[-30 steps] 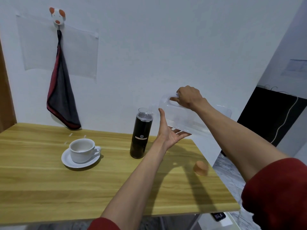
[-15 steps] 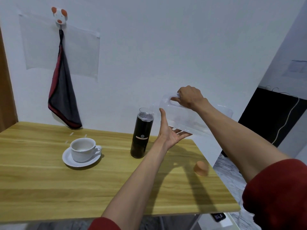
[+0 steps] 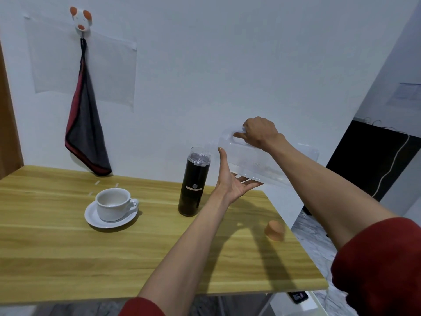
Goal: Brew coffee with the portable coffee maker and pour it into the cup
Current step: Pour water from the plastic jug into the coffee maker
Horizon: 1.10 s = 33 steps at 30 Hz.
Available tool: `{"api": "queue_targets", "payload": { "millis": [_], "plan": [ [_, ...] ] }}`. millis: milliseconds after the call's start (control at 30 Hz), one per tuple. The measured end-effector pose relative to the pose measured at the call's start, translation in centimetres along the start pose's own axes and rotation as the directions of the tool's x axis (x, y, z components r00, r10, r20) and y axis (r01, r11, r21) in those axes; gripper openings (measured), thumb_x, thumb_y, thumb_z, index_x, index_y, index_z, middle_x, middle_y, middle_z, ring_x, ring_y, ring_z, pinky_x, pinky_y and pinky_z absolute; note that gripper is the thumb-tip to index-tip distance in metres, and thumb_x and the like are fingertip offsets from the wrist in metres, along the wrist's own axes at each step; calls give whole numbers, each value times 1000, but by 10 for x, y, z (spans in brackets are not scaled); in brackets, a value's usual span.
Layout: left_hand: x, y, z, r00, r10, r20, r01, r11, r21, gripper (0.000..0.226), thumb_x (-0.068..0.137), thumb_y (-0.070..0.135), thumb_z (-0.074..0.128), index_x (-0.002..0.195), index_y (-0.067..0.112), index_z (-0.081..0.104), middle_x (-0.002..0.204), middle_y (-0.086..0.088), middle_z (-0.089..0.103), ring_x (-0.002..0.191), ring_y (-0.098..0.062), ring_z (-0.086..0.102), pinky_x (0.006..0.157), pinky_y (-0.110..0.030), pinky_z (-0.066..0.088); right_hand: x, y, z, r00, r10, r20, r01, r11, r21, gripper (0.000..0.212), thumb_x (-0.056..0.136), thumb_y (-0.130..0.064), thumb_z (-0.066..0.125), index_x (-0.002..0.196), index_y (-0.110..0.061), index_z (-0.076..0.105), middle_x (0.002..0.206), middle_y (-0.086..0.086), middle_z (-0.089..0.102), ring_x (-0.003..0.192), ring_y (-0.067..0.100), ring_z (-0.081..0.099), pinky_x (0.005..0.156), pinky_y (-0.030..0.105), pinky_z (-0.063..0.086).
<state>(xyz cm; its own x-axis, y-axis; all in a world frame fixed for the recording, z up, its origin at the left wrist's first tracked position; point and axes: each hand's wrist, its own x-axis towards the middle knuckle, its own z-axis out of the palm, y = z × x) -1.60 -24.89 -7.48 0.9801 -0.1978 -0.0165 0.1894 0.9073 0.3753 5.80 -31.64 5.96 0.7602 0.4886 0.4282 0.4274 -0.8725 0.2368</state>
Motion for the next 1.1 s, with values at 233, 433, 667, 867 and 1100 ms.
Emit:
{"api": "queue_targets", "payload": {
  "millis": [233,433,667,867,1100],
  "plan": [
    [1,0,0,1000,5,-4,-5,1000,2,117,53,85,73,136,6,50,139,-24,51,117,-48,60,89,-67,52,1,0,0,1000,-4,-3,4,1000,0,58,97,-57,52,60,-18,29,78,8,50,74,30,45,66,32,34],
    [2,0,-1,1000,7,-9,-7,1000,16,118,52,86,73,136,5,51,136,-24,54,113,-47,62,88,-66,52,0,0,1,1000,2,-1,-2,1000,3,58,97,-56,52,60,-18,29,77,8,49,74,31,45,66,32,34],
    [1,-1,0,1000,5,-7,-4,1000,16,118,51,85,73,136,6,50,137,-24,53,116,-47,61,89,-67,52,-1,0,-1,1000,0,4,0,1000,-11,58,98,-55,52,60,-17,29,76,8,49,73,32,45,65,32,33],
    [2,0,-2,1000,3,-17,-2,1000,22,120,49,85,75,136,6,50,136,-23,54,112,-48,63,87,-67,52,-1,1,1,1000,12,9,-12,1000,17,58,97,-56,52,60,-17,31,77,8,51,74,31,46,66,32,35],
    [2,0,-2,1000,2,-16,-2,1000,15,120,48,85,76,136,6,50,134,-23,54,110,-49,64,86,-67,53,0,1,1,1000,8,8,-8,1000,15,57,97,-55,52,60,-16,32,78,9,52,74,32,46,66,32,34]
  ]
}}
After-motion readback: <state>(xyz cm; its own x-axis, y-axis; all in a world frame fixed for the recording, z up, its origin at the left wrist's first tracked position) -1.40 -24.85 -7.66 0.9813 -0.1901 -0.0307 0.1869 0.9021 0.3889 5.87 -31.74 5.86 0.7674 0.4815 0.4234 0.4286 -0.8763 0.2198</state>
